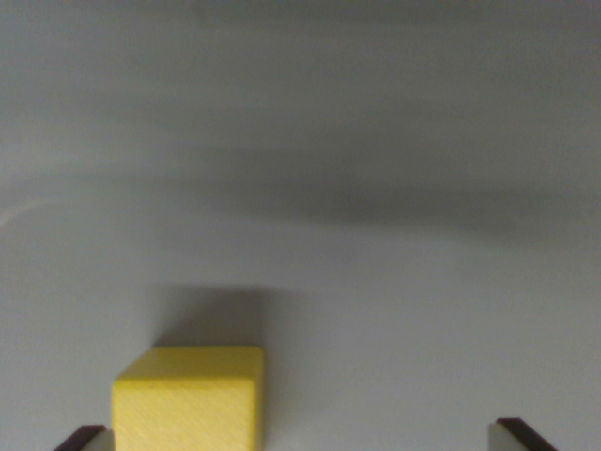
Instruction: Pick yellow cube
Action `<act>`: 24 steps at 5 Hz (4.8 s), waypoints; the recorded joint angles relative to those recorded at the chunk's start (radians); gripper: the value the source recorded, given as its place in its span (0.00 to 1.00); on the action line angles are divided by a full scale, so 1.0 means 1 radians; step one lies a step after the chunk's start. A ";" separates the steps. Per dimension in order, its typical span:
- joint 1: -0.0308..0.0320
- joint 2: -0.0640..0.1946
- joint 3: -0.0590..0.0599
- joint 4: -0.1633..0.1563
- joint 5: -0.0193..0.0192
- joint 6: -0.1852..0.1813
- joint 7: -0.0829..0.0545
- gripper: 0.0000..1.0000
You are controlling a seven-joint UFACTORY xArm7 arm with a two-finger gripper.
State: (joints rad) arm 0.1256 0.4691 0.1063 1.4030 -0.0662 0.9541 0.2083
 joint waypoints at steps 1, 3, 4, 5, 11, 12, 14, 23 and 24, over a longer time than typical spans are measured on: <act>0.0106 0.032 0.008 -0.012 -0.0035 -0.036 0.015 0.00; 0.0195 0.059 0.015 -0.022 -0.0064 -0.066 0.028 0.00; 0.0195 0.059 0.015 -0.022 -0.0064 -0.066 0.028 0.00; 0.0274 0.084 0.022 -0.031 -0.0090 -0.093 0.039 0.00; 0.0395 0.121 0.031 -0.044 -0.0130 -0.135 0.057 0.00; 0.0395 0.121 0.031 -0.044 -0.0130 -0.135 0.057 0.00; 0.0396 0.121 0.031 -0.045 -0.0131 -0.135 0.057 0.00; 0.0396 0.112 0.032 -0.029 -0.0114 -0.111 0.056 1.00; 0.0395 0.104 0.033 -0.014 -0.0098 -0.088 0.056 1.00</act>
State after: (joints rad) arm 0.1651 0.5728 0.1391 1.3888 -0.0759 0.8663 0.2639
